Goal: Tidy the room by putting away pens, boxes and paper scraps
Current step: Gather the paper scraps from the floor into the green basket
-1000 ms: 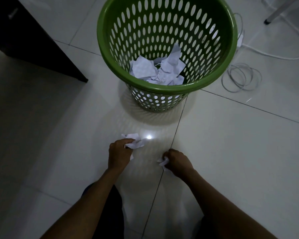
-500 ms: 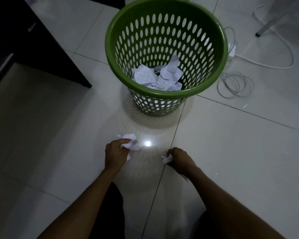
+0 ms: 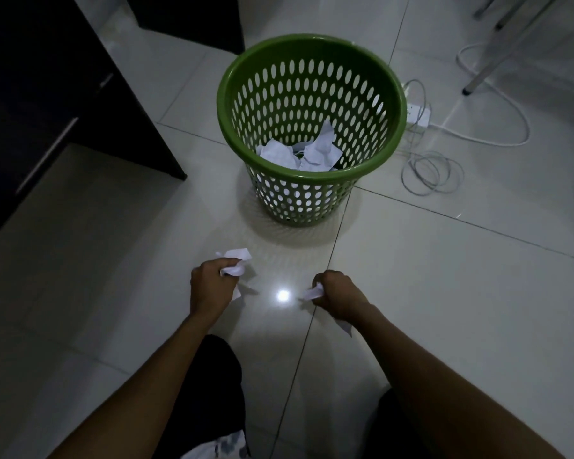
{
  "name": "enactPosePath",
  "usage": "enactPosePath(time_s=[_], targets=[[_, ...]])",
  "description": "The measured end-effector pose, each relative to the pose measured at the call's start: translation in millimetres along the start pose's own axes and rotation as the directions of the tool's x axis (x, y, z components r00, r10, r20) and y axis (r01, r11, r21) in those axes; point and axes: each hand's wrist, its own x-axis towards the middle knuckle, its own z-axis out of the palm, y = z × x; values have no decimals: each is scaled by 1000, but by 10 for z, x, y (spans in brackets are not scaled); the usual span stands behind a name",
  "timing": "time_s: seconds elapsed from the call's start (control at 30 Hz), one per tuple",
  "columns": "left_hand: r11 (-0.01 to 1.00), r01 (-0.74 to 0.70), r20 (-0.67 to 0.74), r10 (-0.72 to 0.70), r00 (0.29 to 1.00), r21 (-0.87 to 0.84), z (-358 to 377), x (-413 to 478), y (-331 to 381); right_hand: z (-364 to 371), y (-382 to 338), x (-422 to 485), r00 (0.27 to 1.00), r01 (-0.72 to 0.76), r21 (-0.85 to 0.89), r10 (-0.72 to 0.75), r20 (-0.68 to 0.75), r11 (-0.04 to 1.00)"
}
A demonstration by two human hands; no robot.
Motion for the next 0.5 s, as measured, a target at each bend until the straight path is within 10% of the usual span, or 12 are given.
enactPosePath(time_s=[0.5], targets=[[988, -141, -71, 137, 988, -59, -376, -60, 590, -571, -436, -342, 978, 135, -76, -145, -149, 988]])
